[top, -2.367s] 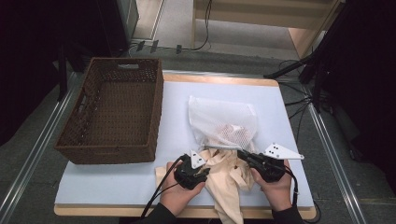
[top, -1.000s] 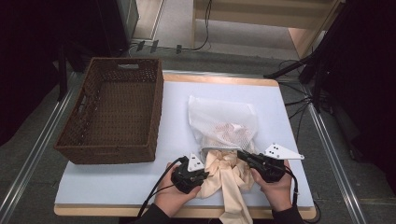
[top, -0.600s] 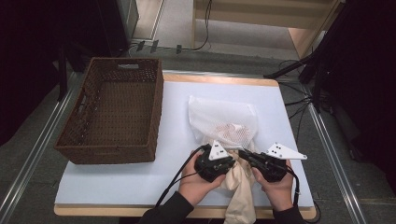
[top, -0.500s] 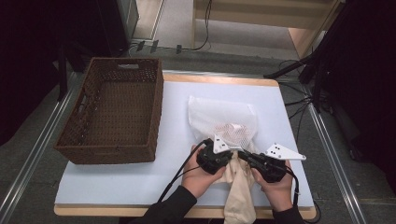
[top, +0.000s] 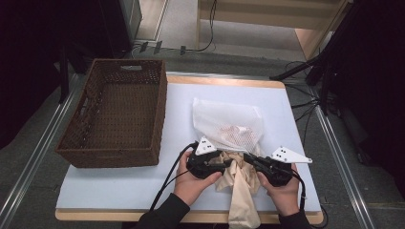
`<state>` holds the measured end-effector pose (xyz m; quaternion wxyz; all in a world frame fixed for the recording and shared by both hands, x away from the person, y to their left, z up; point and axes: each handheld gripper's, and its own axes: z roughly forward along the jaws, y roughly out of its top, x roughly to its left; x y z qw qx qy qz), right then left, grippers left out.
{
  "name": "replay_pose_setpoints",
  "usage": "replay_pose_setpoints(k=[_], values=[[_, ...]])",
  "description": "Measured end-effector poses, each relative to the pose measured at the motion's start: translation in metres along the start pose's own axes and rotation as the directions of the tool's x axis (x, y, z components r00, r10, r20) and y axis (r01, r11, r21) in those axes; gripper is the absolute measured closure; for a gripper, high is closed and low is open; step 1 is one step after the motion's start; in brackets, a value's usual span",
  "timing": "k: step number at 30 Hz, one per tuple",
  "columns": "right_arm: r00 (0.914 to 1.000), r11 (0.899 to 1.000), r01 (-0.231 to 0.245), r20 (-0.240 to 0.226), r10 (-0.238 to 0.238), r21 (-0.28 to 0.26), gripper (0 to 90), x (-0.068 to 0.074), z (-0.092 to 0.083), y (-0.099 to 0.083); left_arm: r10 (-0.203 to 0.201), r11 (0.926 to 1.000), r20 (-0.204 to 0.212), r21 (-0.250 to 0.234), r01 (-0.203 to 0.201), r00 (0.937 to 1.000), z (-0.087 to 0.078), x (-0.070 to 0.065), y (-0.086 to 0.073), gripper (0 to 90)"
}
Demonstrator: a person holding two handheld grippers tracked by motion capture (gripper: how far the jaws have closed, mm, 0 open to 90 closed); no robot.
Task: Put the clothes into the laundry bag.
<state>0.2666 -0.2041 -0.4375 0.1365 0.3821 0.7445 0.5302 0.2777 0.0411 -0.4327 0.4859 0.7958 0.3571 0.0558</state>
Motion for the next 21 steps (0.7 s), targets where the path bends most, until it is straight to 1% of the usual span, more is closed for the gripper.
replay_pose_setpoints(k=[1,2,3,4,5,6,7,8,9,10,11,12,13,14,15,16,17,19,20,21], values=[[1.0000,1.000,-0.001,0.001,0.001,0.000,88.4,0.000,0.001,0.000,0.011,0.9999,0.018,0.009,-0.012,0.9998,0.003,-0.005,-0.001,40.7],[1.0000,1.000,0.000,0.001,0.000,0.001,88.4,0.000,0.001,0.000,0.022,0.9993,0.036,0.028,-0.023,0.9991,0.007,-0.010,-0.001,34.5],[1.0000,1.000,-0.002,0.001,0.002,0.004,88.4,0.000,0.001,0.000,0.038,0.9972,0.038,0.063,-0.041,0.9986,0.015,-0.017,-0.002,30.3],[1.0000,1.000,-0.001,-0.001,0.001,0.006,88.4,0.001,0.002,-0.001,0.051,0.9951,0.042,0.082,-0.054,0.9978,0.020,-0.021,-0.003,26.1],[1.0000,1.000,-0.002,-0.002,0.002,0.007,88.3,0.001,0.002,-0.001,0.069,0.9907,0.030,0.115,-0.072,0.9972,0.027,-0.025,-0.004,21.8],[1.0000,1.000,0.000,-0.001,0.000,0.010,88.3,0.002,0.002,0.000,0.085,0.9838,0.012,0.158,-0.086,0.9963,0.036,-0.029,-0.005,17.8],[1.0000,1.000,0.000,-0.004,0.000,0.013,88.3,0.002,0.002,0.000,0.105,0.9788,-0.029,0.180,-0.098,0.9941,0.043,-0.031,-0.007,16.3],[1.0000,1.000,0.001,-0.005,0.000,0.012,88.3,0.002,0.002,-0.001,0.132,0.9742,-0.095,0.197,-0.111,0.9867,0.048,-0.033,-0.008,18.5],[1.0000,1.000,0.000,-0.007,0.001,0.012,88.3,0.001,0.002,-0.001,0.158,0.9689,-0.142,0.213,-0.126,0.9771,0.051,-0.033,-0.008,25.8],[1.0000,1.000,-0.003,-0.008,0.003,0.012,88.4,0.001,0.002,-0.001,0.184,0.9624,-0.178,0.233,-0.140,0.9668,0.054,-0.034,-0.009,35.4],[1.0000,1.000,-0.005,-0.008,0.005,0.011,88.4,0.001,0.002,-0.001,0.198,0.9590,-0.178,0.239,-0.152,0.9639,0.054,-0.034,-0.007,43.9],[1.0000,1.000,-0.006,-0.007,0.006,0.010,88.3,0.001,0.002,-0.001,0.203,0.9583,-0.170,0.237,-0.160,0.9643,0.053,-0.034,-0.006,57.6],[1.0000,1.000,-0.001,-0.006,0.001,0.007,88.4,0.000,0.001,-0.001,0.197,0.9614,-0.168,0.226,-0.157,0.9659,0.051,-0.034,-0.004,65.0],[1.0000,1.000,-0.001,-0.005,0.001,0.003,88.4,0.001,0.001,-0.001,0.183,0.9677,-0.165,0.204,-0.148,0.9693,0.048,-0.033,-0.002,68.0],[1.0000,1.000,0.002,-0.004,-0.002,-0.001,88.4,0.001,0.000,0.000,0.160,0.9751,-0.165,0.180,-0.130,0.9733,0.046,-0.032,0.001,69.1],[1.0000,1.000,-0.003,0.000,0.003,-0.007,88.4,0.001,-0.002,0.001,0.124,0.9831,-0.161,0.154,-0.099,0.9791,0.042,-0.028,0.004,69.5],[1.0000,1.000,-0.002,0.001,0.002,-0.015,88.3,0.001,-0.003,0.002,0.080,0.9926,-0.168,0.103,-0.063,0.9825,0.038,-0.024,0.008,69.6],[1.0000,1.000,0.002,0.010,-0.002,-0.031,88.4,0.001,-0.006,0.004,0.033,0.9991,-0.179,0.033,-0.028,0.9832,0.031,-0.019,0.015,69.5],[0.9999,0.999,0.001,0.012,-0.001,-0.034,88.3,0.002,-0.007,0.005,0.026,0.9997,-0.187,0.006,-0.025,0.9820,0.029,-0.018,0.018,69.3],[0.9999,0.999,0.004,0.010,-0.003,-0.041,88.4,0.003,-0.007,0.006,0.020,0.9993,-0.209,-0.028,-0.027,0.9777,0.027,-0.018,0.021,69.2]])
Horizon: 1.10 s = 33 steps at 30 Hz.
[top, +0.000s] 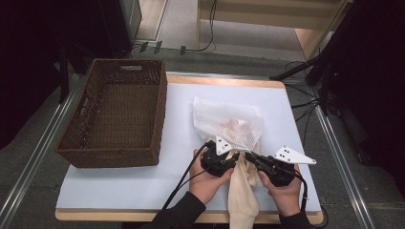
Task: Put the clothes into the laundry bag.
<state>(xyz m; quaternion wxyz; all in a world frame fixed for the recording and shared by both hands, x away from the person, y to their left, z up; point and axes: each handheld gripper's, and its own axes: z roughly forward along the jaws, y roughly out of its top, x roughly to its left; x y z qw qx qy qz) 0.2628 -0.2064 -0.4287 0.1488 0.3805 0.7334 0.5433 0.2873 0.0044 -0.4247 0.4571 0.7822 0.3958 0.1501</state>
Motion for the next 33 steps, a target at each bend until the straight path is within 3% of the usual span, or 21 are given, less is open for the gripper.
replay_pose_setpoints(k=[2,4,6,8,9,12,15,17,19,22,23,24,25,26,28,30,32,33], values=[[1.0000,1.000,0.004,0.004,-0.004,-0.013,88.4,0.001,-0.002,0.001,0.006,0.9996,-0.022,-0.027,-0.007,0.9997,-0.001,-0.001,0.004,68.8],[1.0000,1.000,0.004,0.004,-0.004,-0.022,88.4,0.002,-0.003,0.002,0.049,0.9985,-0.068,-0.021,-0.050,0.9965,0.003,-0.002,0.004,68.3],[1.0000,1.000,0.004,0.004,-0.004,-0.017,88.4,0.000,-0.003,0.002,0.083,0.9940,-0.102,0.080,-0.075,0.9913,0.021,0.003,-0.003,67.3],[1.0000,1.000,-0.001,0.003,0.001,-0.008,88.4,-0.001,-0.002,0.000,0.070,0.9829,-0.066,0.175,-0.057,0.9954,0.039,0.013,-0.014,64.9],[1.0000,1.000,0.002,0.003,-0.002,-0.007,88.4,-0.001,-0.001,-0.001,0.056,0.9895,-0.051,0.136,-0.048,0.9971,0.040,0.016,-0.018,63.2],[1.0000,1.000,0.001,0.001,-0.001,0.005,88.4,-0.002,0.000,-0.001,0.038,0.9958,-0.018,0.084,-0.037,0.9991,0.024,0.014,-0.017,54.5],[0.9999,1.000,-0.009,0.005,0.009,0.004,88.4,-0.006,0.000,-0.002,0.055,0.9972,0.040,0.049,-0.057,0.9977,0.003,0.010,-0.013,41.6],[0.9999,1.000,-0.014,0.010,0.014,0.005,88.4,-0.008,0.001,-0.003,0.041,0.9982,0.069,0.041,-0.044,0.9968,-0.011,0.009,-0.011,36.6],[0.9998,1.000,-0.015,0.009,0.015,0.005,88.4,-0.008,0.001,-0.003,0.040,0.9982,0.095,0.041,-0.045,0.9947,-0.015,0.005,-0.015,34.4],[0.9999,1.000,-0.013,0.007,0.013,0.008,88.4,-0.006,0.002,-0.003,0.077,0.9904,0.120,0.106,-0.089,0.9899,-0.002,-0.007,-0.024,27.4],[0.9999,1.000,-0.011,0.005,0.011,0.009,88.4,-0.005,0.003,-0.003,0.116,0.9818,0.083,0.141,-0.127,0.9898,0.008,-0.013,-0.029,26.1],[1.0000,1.000,-0.007,0.003,0.007,0.011,88.4,-0.004,0.004,-0.003,0.116,0.9818,0.083,0.141,-0.127,0.9898,0.008,-0.013,-0.029,24.4],[1.0000,1.000,-0.002,0.001,0.002,0.016,88.4,-0.002,0.005,-0.003,0.159,0.9680,0.026,0.193,-0.161,0.9869,0.019,-0.017,-0.033,24.1],[1.0000,1.000,0.000,-0.001,0.000,0.019,88.4,-0.001,0.005,-0.003,0.150,0.9607,-0.023,0.239,-0.141,0.9884,0.033,-0.018,-0.039,26.1],[1.0000,1.000,0.004,-0.003,-0.004,0.020,88.4,0.000,0.005,-0.004,0.172,0.9608,-0.059,0.230,-0.155,0.9833,0.034,-0.019,-0.040,37.7],[1.0000,1.000,0.001,-0.003,-0.001,0.016,88.4,-0.002,0.004,-0.003,0.135,0.9715,-0.042,0.202,-0.124,0.9899,0.028,-0.019,-0.034,61.0],[1.0000,1.000,-0.006,0.000,0.006,0.011,88.4,-0.004,0.003,-0.004,0.109,0.9816,-0.019,0.160,-0.104,0.9939,0.021,-0.015,-0.028,65.7],[1.0000,1.000,-0.008,0.001,0.008,0.008,88.4,-0.005,0.002,-0.004,0.070,0.9905,-0.010,0.120,-0.068,0.9975,0.016,-0.011,-0.022,66.3]])
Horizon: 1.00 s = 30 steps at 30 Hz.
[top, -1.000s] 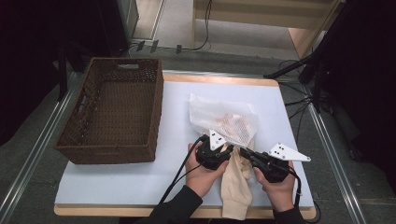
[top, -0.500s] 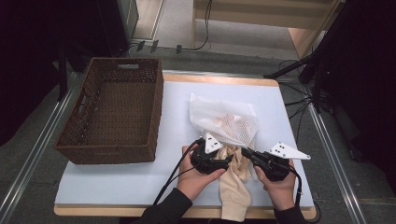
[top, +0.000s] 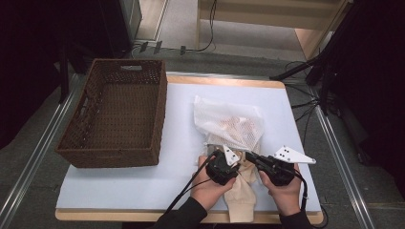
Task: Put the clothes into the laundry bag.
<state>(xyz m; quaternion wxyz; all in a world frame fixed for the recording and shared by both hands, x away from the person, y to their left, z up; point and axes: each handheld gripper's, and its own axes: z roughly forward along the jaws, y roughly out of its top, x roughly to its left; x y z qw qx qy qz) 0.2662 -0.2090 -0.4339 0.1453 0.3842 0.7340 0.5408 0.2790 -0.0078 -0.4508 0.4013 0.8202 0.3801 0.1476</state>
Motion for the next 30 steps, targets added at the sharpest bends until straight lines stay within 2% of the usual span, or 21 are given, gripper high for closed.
replay_pose_setpoints(k=[2,3,5,6,8,9,10,11,12,13,14,16,19,20,24,27,28,30], values=[[1.0000,1.000,-0.004,0.005,0.004,-0.004,88.4,0.000,-0.002,0.001,-0.052,0.9956,0.015,-0.077,0.053,0.9985,-0.009,0.009,0.007,66.8],[1.0000,1.000,-0.001,0.004,0.001,-0.007,88.4,0.000,-0.002,0.001,-0.076,0.9895,0.016,-0.122,0.078,0.9970,-0.014,0.013,0.010,66.9],[1.0000,1.000,-0.001,0.004,0.001,-0.012,88.5,0.001,-0.004,0.003,-0.098,0.9776,0.005,-0.187,0.097,0.9952,-0.019,0.017,0.014,67.0],[1.0000,1.000,0.002,0.004,-0.002,-0.016,88.5,0.001,-0.004,0.003,-0.095,0.9778,-0.008,-0.188,0.092,0.9954,-0.020,0.019,0.015,66.9],[1.0000,1.000,0.006,0.004,-0.006,-0.015,88.5,0.002,-0.004,0.004,-0.090,0.9821,-0.010,-0.167,0.087,0.9959,-0.012,0.022,0.015,65.2],[1.0000,1.000,0.006,0.004,-0.006,-0.012,88.5,0.002,-0.004,0.004,-0.079,0.9895,-0.035,-0.124,0.075,0.9962,-0.004,0.025,0.014,64.2],[1.0000,1.000,0.007,0.002,-0.007,-0.008,88.5,0.001,-0.003,0.003,-0.080,0.9933,-0.045,-0.087,0.075,0.9958,0.003,0.028,0.012,63.5],[1.0000,1.000,0.006,0.001,-0.006,-0.005,88.6,0.001,-0.003,0.003,-0.097,0.9950,-0.032,-0.026,0.096,0.9948,0.014,0.034,0.009,63.1],[1.0000,1.000,0.005,0.002,-0.005,-0.004,88.5,0.002,-0.003,0.002,-0.115,0.9931,-0.008,0.022,0.115,0.9933,0.023,0.039,0.005,62.9],[1.0000,1.000,0.008,0.002,-0.008,-0.002,88.6,0.002,-0.002,0.002,-0.120,0.9923,0.012,0.035,0.119,0.9927,0.030,0.043,-0.001,62.5],[1.0000,1.000,0.007,0.003,-0.007,0.000,88.5,0.002,-0.002,0.002,-0.125,0.9920,0.012,0.018,0.125,0.9921,0.030,0.043,-0.002,61.8],[1.0000,1.000,0.007,0.004,-0.007,0.001,88.6,0.000,-0.003,0.001,-0.116,0.9931,0.025,0.017,0.116,0.9929,0.025,0.040,0.000,58.1],[0.9999,1.000,-0.011,0.012,0.011,0.002,88.5,-0.005,-0.004,0.000,-0.078,0.9967,0.055,-0.017,0.079,0.9954,0.005,0.034,0.001,42.8],[0.9998,1.000,-0.014,0.012,0.014,0.001,88.5,-0.006,-0.004,0.000,-0.077,0.9965,0.060,-0.026,0.079,0.9952,-0.001,0.034,0.001,38.8],[0.9998,1.000,-0.013,0.015,0.013,-0.003,88.5,-0.008,-0.005,0.000,-0.055,0.9961,0.080,-0.065,0.061,0.9952,-0.029,0.031,-0.003,31.6],[0.9999,1.000,-0.009,0.014,0.009,0.004,88.5,-0.006,-0.004,0.000,-0.028,0.9990,0.086,-0.032,0.031,0.9959,-0.035,0.020,-0.013,32.3],[0.9999,1.000,-0.009,0.014,0.009,0.006,88.5,-0.006,-0.003,0.000,-0.003,1.0000,0.069,0.003,0.003,0.9976,-0.033,0.014,-0.016,33.3],[0.9999,1.000,-0.007,0.012,0.007,0.004,88.5,-0.005,-0.003,0.001,0.037,0.9971,0.042,0.064,-0.040,0.9984,-0.024,0.004,-0.021,33.3]])
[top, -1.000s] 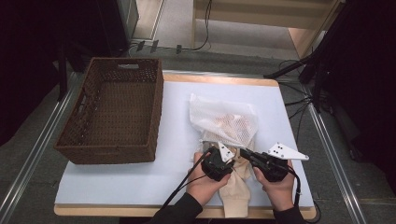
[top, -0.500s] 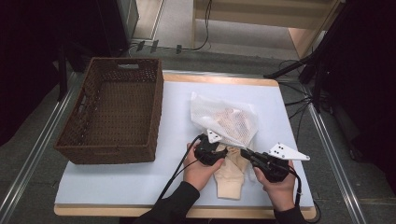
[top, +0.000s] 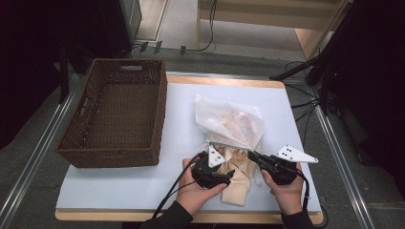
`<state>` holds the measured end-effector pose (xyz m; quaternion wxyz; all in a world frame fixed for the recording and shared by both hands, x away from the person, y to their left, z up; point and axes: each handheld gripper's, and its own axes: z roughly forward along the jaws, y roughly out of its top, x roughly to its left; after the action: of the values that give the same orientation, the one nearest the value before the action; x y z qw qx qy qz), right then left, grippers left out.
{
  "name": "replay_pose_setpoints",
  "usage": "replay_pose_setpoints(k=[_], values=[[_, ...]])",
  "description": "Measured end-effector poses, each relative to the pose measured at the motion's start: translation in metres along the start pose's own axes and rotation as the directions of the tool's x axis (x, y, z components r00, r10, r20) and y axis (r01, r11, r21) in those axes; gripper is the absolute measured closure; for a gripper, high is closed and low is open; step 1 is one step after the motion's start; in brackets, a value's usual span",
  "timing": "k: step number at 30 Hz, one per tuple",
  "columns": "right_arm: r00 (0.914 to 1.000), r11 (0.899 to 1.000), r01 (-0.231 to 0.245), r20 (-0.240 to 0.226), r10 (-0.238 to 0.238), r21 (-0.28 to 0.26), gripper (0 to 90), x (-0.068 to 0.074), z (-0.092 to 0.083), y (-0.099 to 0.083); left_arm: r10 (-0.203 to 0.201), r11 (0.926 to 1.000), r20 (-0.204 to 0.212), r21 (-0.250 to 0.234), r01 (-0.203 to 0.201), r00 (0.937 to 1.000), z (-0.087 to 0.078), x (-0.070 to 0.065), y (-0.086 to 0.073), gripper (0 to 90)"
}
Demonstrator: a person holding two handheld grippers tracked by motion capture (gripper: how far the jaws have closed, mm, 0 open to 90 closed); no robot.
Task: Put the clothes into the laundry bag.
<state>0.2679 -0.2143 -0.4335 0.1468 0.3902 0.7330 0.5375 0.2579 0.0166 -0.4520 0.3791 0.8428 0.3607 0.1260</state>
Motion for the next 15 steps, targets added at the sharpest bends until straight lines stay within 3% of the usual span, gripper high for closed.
replay_pose_setpoints(k=[2,3,5,7,9,11,13,14,15], values=[[1.0000,1.000,0.002,0.001,-0.002,0.001,88.5,0.001,0.000,0.000,0.040,0.9982,-0.032,0.045,-0.039,0.9987,0.013,-0.010,-0.006,32.6],[1.0000,1.000,0.005,0.001,-0.005,0.003,88.5,0.001,0.000,0.000,0.072,0.9953,-0.074,0.070,-0.067,0.9947,0.021,-0.016,-0.009,33.3],[1.0000,1.000,0.002,-0.001,-0.002,0.004,88.5,0.002,0.000,0.000,0.124,0.9914,-0.121,0.057,-0.118,0.9849,0.023,-0.023,-0.010,45.1],[1.0000,1.000,0.001,-0.002,-0.001,0.006,88.5,0.001,0.000,-0.001,0.129,0.9906,-0.129,0.061,-0.122,0.9832,0.022,-0.024,-0.006,65.7],[1.0000,1.000,0.003,-0.003,-0.003,0.004,88.5,0.001,0.000,-0.001,0.096,0.9952,-0.092,0.026,-0.094,0.9911,0.019,-0.020,-0.002,77.6],[1.0000,1.000,0.001,-0.003,-0.001,-0.002,88.5,0.000,0.000,0.000,0.063,0.9979,-0.034,-0.016,-0.063,0.9974,0.014,-0.016,0.005,79.9],[1.0000,1.000,-0.001,-0.003,0.001,-0.003,88.5,0.000,-0.001,0.000,0.028,0.9976,0.003,-0.063,-0.028,0.9996,0.009,-0.012,0.011,80.3],[1.0000,1.000,-0.003,-0.001,0.003,-0.005,88.5,0.000,-0.002,0.000,-0.008,0.9955,0.024,-0.094,0.010,0.9997,0.006,-0.007,0.018,80.4],[1.0000,1.000,-0.004,-0.002,0.004,-0.008,88.4,0.000,-0.002,0.001,-0.021,0.9930,0.015,-0.116,0.022,0.9997,0.004,-0.002,0.025,80.3]])
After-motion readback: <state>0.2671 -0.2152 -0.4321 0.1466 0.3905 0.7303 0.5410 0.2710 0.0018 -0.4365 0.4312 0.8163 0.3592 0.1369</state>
